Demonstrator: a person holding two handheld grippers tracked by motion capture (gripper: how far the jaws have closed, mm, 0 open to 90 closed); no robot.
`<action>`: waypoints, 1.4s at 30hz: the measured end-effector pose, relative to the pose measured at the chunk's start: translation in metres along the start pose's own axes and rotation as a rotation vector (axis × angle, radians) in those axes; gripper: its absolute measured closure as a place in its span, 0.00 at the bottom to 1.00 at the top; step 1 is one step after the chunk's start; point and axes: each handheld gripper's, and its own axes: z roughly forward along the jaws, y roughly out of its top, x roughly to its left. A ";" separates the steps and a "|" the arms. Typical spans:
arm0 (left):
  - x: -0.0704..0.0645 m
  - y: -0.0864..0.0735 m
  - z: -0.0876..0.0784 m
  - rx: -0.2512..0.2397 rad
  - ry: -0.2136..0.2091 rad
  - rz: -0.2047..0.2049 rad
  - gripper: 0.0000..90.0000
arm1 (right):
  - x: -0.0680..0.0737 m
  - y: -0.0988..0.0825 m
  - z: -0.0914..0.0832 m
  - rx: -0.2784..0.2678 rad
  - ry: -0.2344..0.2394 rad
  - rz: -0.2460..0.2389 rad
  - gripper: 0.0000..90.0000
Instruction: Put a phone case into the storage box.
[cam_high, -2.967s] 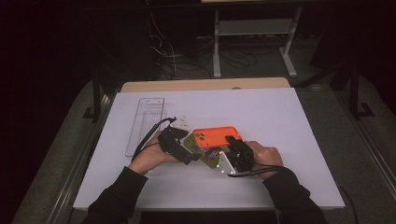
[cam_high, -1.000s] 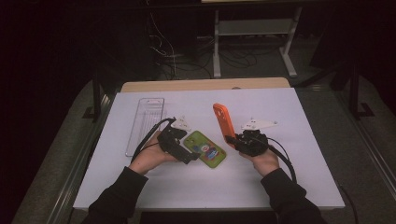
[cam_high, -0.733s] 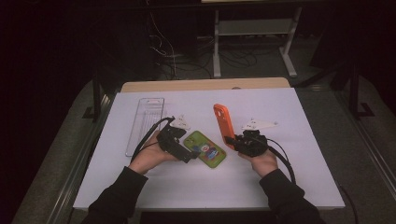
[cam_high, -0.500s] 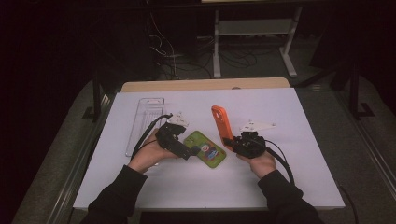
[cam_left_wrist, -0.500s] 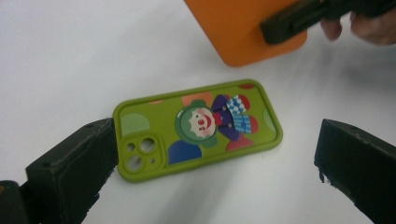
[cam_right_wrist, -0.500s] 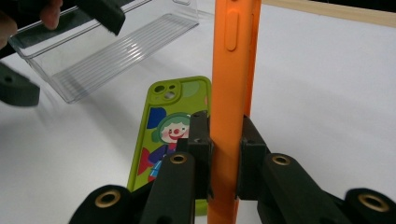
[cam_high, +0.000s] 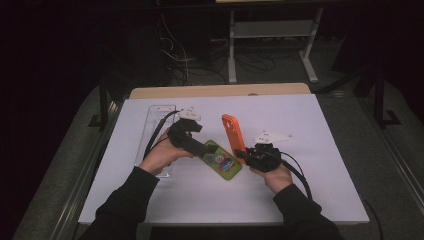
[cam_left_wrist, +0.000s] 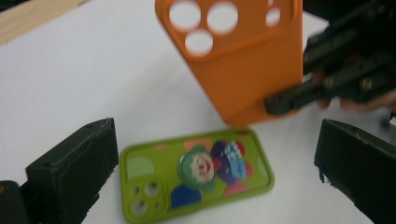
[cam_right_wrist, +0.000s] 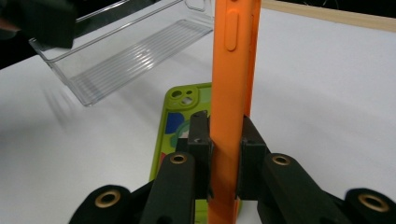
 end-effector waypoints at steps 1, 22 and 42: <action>0.000 0.003 0.001 -0.006 -0.006 -0.004 0.00 | 0.001 0.000 0.000 -0.002 0.001 -0.002 0.87; -0.005 0.039 0.028 -0.095 -0.057 -0.056 0.00 | 0.008 0.005 -0.005 -0.051 -0.001 -0.013 0.87; -0.012 0.042 0.042 -0.125 -0.074 -0.091 0.00 | 0.011 0.005 -0.003 -0.054 0.019 -0.022 0.87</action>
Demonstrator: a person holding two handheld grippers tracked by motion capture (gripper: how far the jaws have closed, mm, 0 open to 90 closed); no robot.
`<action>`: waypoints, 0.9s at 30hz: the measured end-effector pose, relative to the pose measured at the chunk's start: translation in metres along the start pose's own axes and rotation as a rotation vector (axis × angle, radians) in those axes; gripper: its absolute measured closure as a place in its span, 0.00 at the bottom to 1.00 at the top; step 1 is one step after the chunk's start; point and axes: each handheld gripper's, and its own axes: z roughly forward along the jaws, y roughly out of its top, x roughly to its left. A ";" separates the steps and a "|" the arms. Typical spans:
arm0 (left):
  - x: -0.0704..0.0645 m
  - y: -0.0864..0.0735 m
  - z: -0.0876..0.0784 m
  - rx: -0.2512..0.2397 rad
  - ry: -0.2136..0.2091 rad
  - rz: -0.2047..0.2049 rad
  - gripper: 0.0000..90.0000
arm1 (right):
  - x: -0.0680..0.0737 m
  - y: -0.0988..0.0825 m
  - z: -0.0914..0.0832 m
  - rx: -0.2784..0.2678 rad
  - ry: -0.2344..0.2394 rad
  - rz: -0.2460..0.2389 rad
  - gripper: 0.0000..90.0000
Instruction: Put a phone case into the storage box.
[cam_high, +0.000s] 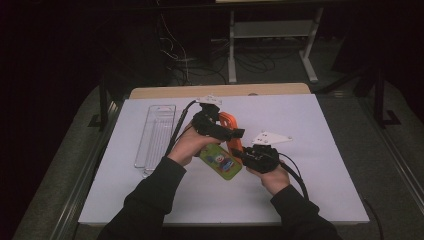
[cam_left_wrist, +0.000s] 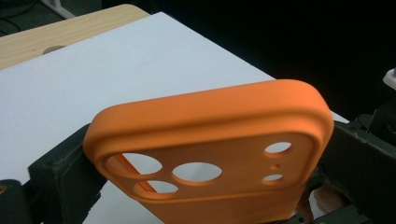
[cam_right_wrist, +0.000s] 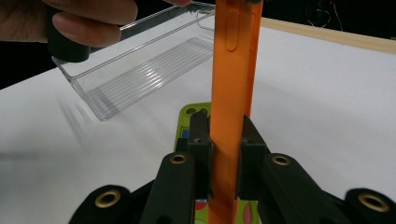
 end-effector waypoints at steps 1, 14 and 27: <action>0.000 0.000 0.000 -0.001 0.000 -0.003 0.00 | 0.000 0.000 0.000 -0.001 0.000 0.001 0.87; 0.001 0.000 -0.002 -0.031 0.008 -0.007 0.15 | 0.001 -0.001 0.002 0.015 -0.003 0.009 0.87; 0.006 0.003 -0.007 -0.014 0.019 0.014 0.16 | -0.003 -0.002 0.000 0.110 0.000 -0.045 0.50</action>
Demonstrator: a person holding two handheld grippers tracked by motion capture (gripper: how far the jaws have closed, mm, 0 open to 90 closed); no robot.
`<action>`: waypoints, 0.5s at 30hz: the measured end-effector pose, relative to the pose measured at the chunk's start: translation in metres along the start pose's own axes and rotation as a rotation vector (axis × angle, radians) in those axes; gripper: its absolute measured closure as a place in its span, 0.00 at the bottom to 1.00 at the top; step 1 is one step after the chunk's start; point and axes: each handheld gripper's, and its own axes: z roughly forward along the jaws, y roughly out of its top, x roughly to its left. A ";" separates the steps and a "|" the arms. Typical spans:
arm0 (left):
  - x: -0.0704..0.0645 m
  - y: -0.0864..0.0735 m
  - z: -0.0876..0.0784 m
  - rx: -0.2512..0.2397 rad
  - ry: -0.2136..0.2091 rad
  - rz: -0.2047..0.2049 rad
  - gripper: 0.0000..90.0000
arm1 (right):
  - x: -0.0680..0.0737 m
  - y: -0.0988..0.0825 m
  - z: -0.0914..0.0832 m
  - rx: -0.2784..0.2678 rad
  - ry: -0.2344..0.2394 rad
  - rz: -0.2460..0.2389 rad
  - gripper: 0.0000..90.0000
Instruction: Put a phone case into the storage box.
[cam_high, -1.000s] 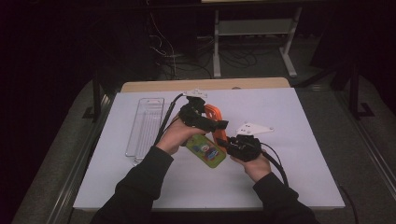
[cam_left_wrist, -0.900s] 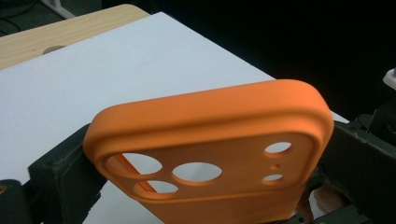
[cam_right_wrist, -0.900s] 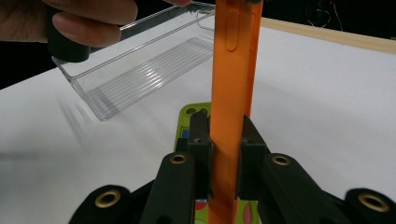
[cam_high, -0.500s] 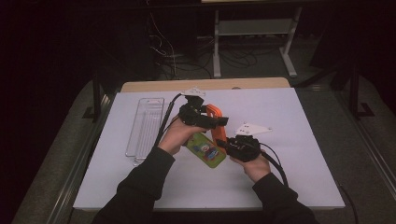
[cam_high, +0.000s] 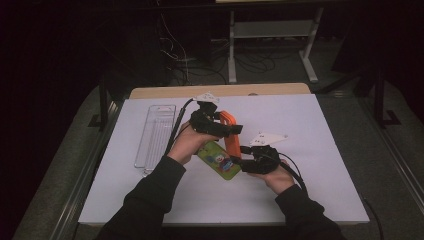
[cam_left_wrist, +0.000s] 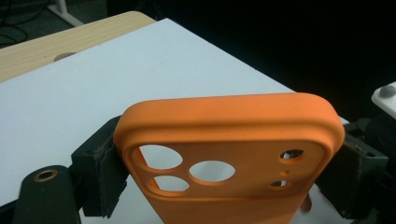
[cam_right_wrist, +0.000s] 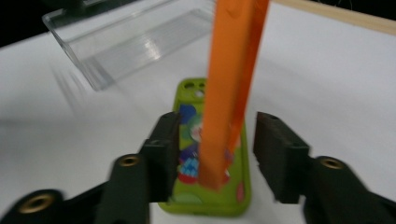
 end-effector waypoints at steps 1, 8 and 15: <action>0.001 0.001 -0.002 0.002 0.006 0.005 0.16 | -0.001 -0.001 -0.001 0.005 -0.003 -0.004 0.48; 0.008 0.007 -0.014 0.014 0.046 0.016 0.16 | -0.011 -0.011 -0.011 0.059 -0.029 0.006 0.27; 0.019 0.018 -0.032 0.019 0.101 0.024 0.16 | -0.015 -0.028 -0.020 0.116 -0.057 -0.005 0.11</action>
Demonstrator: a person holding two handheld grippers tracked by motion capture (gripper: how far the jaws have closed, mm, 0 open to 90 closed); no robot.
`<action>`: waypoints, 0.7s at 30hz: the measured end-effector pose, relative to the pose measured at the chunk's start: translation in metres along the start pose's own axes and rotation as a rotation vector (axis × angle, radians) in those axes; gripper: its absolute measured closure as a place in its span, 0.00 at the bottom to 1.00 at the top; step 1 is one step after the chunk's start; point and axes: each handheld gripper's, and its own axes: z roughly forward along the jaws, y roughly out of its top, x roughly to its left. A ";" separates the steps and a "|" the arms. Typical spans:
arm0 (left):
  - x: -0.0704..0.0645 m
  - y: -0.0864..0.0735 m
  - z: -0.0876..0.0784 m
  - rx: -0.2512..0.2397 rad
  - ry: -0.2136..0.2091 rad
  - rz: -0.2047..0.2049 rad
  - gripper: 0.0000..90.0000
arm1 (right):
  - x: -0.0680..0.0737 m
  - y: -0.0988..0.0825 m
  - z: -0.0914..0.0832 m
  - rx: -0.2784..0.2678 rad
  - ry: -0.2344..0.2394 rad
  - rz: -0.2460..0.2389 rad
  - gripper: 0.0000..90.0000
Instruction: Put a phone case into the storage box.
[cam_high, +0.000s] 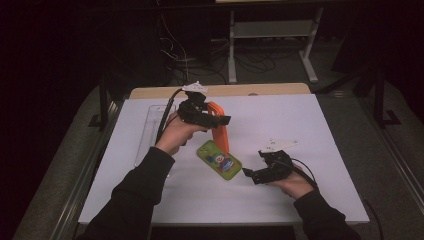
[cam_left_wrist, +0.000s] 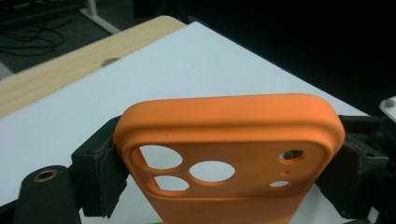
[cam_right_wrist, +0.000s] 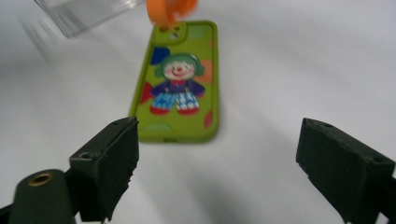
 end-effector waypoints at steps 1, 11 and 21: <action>0.002 0.001 -0.003 0.000 0.012 -0.001 0.16 | 0.000 -0.003 -0.001 0.003 -0.010 -0.009 0.08; 0.028 0.018 -0.033 0.022 0.142 0.014 0.16 | -0.005 -0.025 -0.013 0.025 -0.029 -0.011 0.01; 0.062 0.029 -0.069 0.022 0.278 -0.010 0.16 | -0.009 -0.039 -0.018 0.023 -0.028 -0.027 0.01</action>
